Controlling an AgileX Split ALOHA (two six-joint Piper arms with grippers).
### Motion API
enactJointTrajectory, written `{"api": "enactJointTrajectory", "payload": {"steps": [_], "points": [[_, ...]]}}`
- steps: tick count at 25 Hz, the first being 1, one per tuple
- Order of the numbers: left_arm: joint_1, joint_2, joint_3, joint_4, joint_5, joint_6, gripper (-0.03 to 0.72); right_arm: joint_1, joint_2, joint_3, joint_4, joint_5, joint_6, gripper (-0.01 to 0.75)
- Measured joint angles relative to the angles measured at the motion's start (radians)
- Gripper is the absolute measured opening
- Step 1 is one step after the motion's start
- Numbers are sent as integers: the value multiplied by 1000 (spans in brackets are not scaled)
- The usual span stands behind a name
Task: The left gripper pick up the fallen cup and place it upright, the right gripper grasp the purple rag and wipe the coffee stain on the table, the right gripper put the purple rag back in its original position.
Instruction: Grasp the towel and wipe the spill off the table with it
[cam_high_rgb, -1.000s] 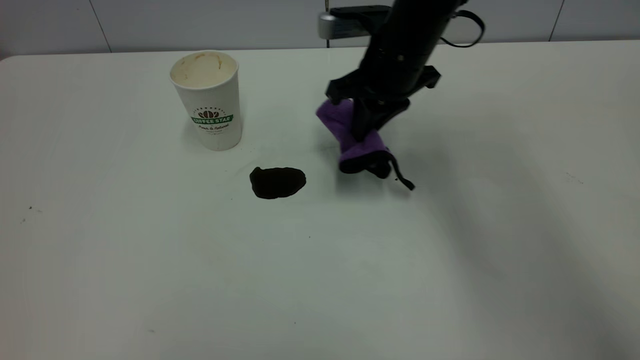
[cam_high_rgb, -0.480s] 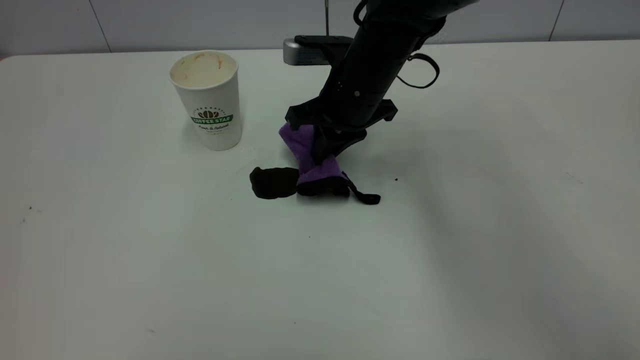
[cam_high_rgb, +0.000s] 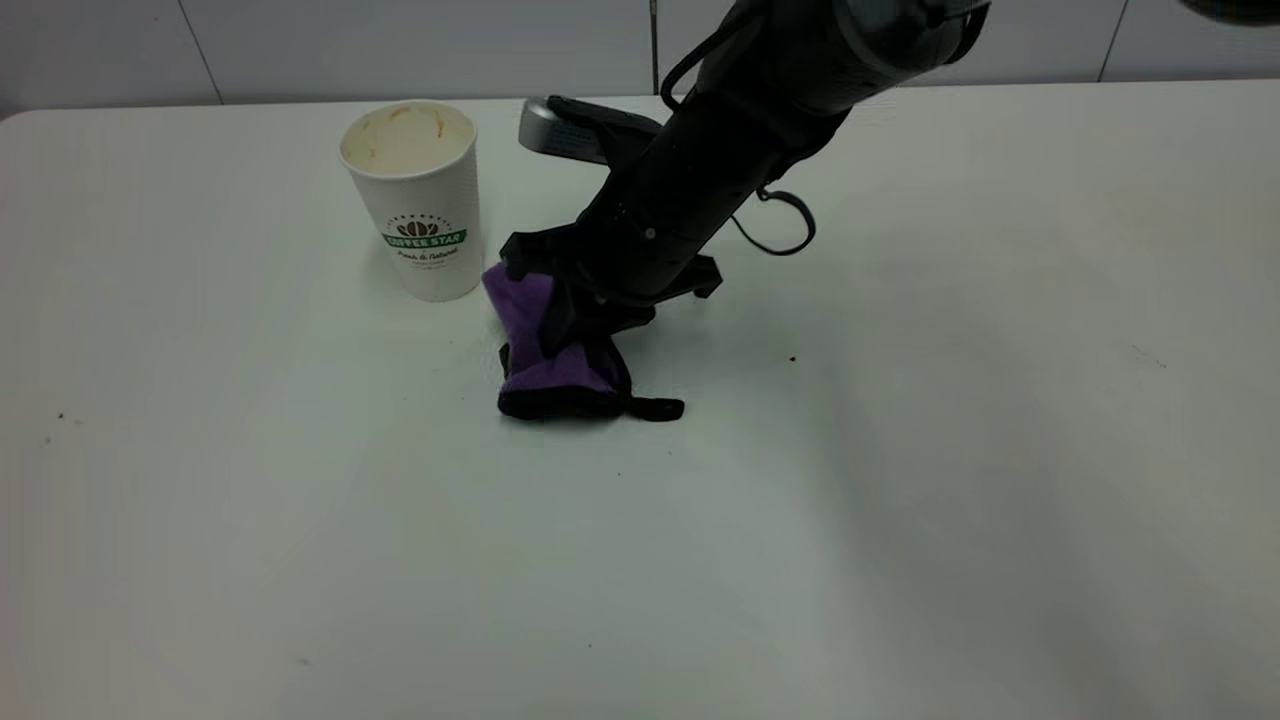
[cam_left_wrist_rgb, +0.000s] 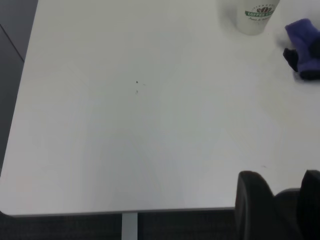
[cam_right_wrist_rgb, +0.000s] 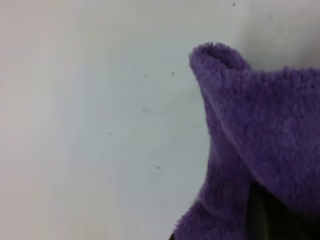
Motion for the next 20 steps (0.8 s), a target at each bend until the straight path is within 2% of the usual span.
{"api": "enactJointTrajectory", "payload": {"steps": [11,20], "points": [[0,0,0,0,0,0,240,40,23,-2,47,-58,-16,61],[0,0,0,0,0,0,240,68,51,-10,92,-218,-33,77]]}}
